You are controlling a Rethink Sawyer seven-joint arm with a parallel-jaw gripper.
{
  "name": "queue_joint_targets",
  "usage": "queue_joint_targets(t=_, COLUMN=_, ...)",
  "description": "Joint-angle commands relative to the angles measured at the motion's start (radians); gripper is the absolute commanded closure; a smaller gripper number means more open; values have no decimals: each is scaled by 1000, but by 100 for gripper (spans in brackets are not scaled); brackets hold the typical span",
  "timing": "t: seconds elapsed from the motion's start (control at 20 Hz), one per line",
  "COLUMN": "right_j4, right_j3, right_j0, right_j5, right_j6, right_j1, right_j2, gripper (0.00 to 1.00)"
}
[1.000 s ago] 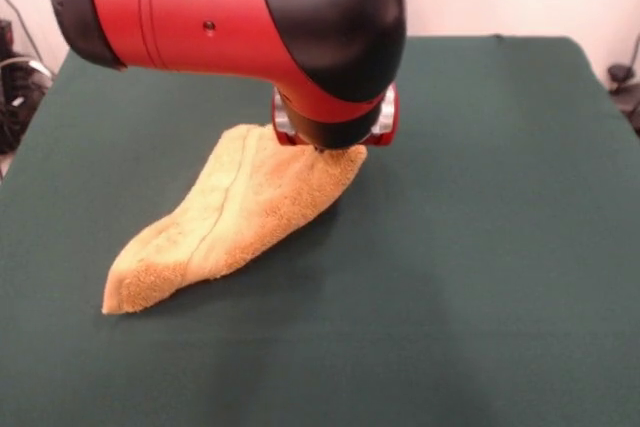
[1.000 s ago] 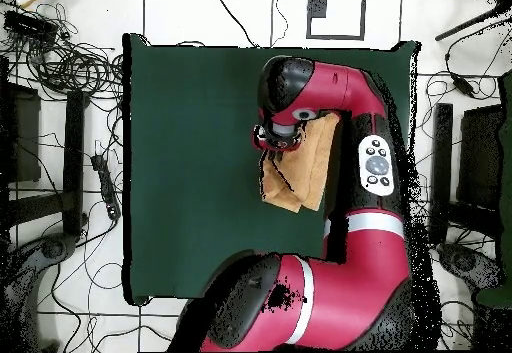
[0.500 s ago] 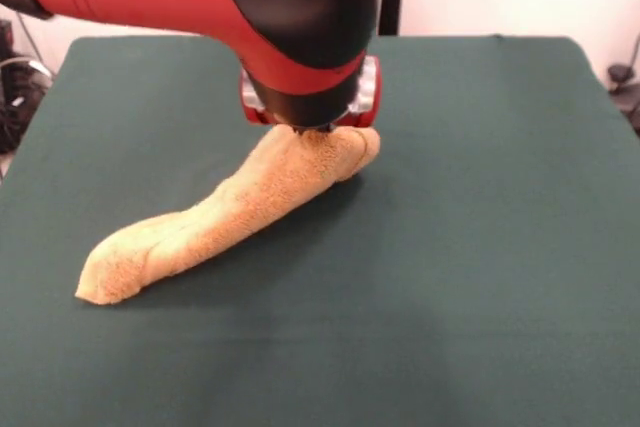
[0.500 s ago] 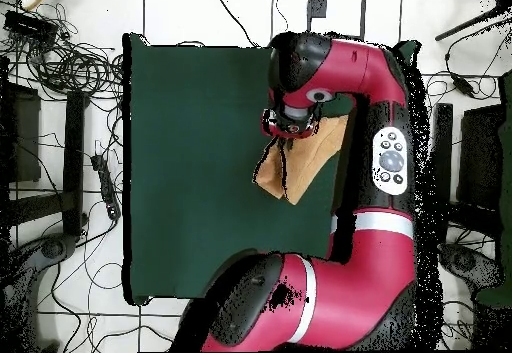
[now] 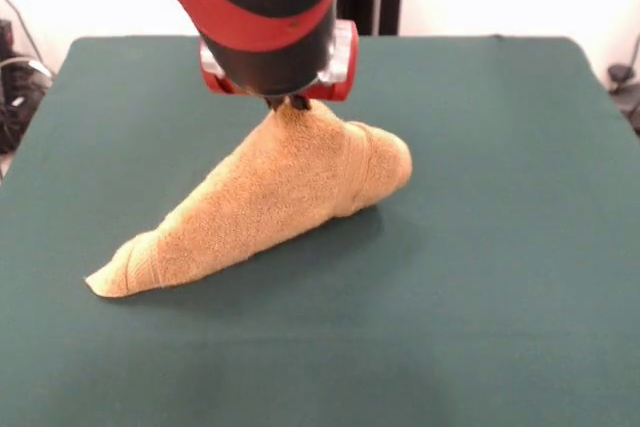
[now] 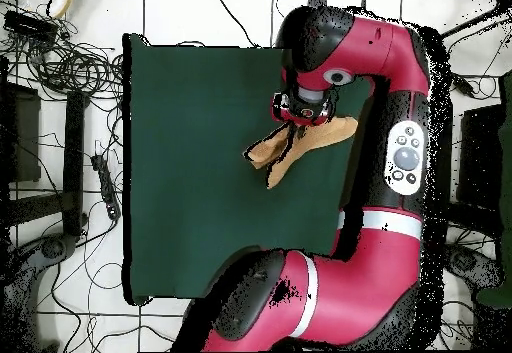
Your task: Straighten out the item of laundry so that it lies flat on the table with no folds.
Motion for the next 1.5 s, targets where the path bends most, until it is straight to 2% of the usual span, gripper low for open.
queue_joint_targets(t=0.05, right_j4=17, right_j3=-112, right_j0=20, right_j5=167, right_j6=-26, right_j1=20, right_j2=123, gripper=100)
queue_joint_targets(t=0.4, right_j4=20, right_j3=-162, right_j0=31, right_j5=234, right_j6=-15, right_j1=27, right_j2=125, gripper=100)
queue_joint_targets(t=0.7, right_j4=17, right_j3=-158, right_j0=41, right_j5=153, right_j6=-41, right_j1=20, right_j2=110, gripper=100)
queue_joint_targets(t=1.0, right_j4=19, right_j3=-173, right_j0=45, right_j5=168, right_j6=-41, right_j1=23, right_j2=115, gripper=100)
queue_joint_targets(t=1.15, right_j4=21, right_j3=-156, right_j0=44, right_j5=144, right_j6=-58, right_j1=19, right_j2=103, gripper=100)
queue_joint_targets(t=1.5, right_j4=51, right_j3=-38, right_j0=39, right_j5=65, right_j6=-52, right_j1=-31, right_j2=61, gripper=100)
